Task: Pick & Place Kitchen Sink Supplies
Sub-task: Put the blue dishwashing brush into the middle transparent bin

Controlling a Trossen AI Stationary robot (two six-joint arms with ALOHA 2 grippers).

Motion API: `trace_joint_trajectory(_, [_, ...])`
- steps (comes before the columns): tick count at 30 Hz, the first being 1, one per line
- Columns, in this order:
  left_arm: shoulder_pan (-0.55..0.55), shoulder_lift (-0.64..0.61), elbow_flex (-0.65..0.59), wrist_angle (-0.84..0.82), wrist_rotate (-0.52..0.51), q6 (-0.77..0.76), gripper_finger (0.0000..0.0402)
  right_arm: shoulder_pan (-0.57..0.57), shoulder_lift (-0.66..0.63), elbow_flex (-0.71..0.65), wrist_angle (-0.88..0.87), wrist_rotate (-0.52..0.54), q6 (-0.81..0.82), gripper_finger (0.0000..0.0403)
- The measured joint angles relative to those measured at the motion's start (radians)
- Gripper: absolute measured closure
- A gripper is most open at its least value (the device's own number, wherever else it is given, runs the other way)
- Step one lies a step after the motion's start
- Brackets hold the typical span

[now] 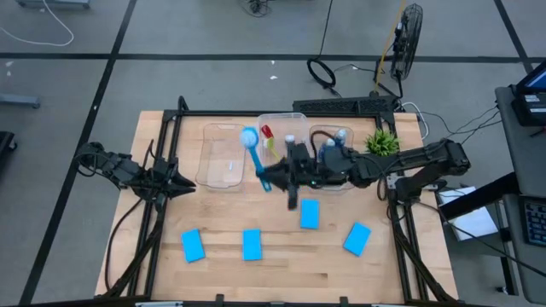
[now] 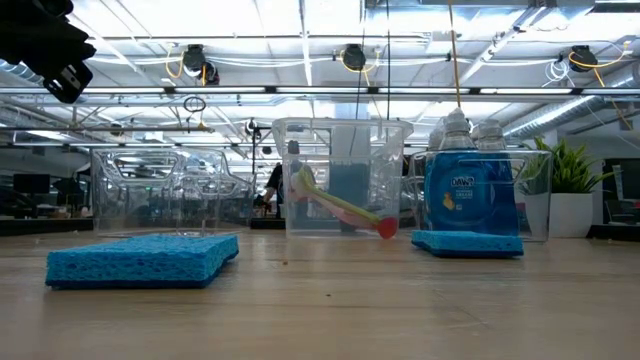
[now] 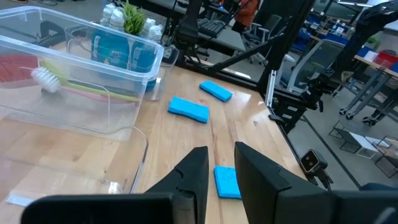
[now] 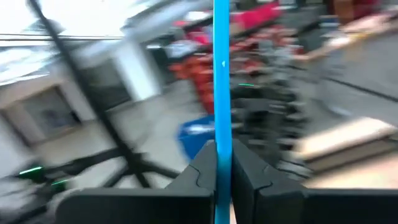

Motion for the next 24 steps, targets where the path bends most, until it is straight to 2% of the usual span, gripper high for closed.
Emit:
trace_joint_trajectory(6, [0.0, 0.0, 0.0, 0.001, 0.0, 0.0, 0.0321, -0.042, 0.0, 0.0, -0.101, 0.183, 0.085, 0.0393])
trace_joint_trajectory(13, [0.0, 0.0, 0.0, 0.002, 0.0, -0.005, 0.0321, -0.109, 0.0, 0.0, -0.175, 0.314, 0.142, 0.0392])
trace_joint_trajectory(24, [0.0, 0.0, 0.0, 0.003, -0.044, -0.004, 0.0321, -0.261, 0.014, 0.0, -0.432, 0.312, 0.304, 0.0393])
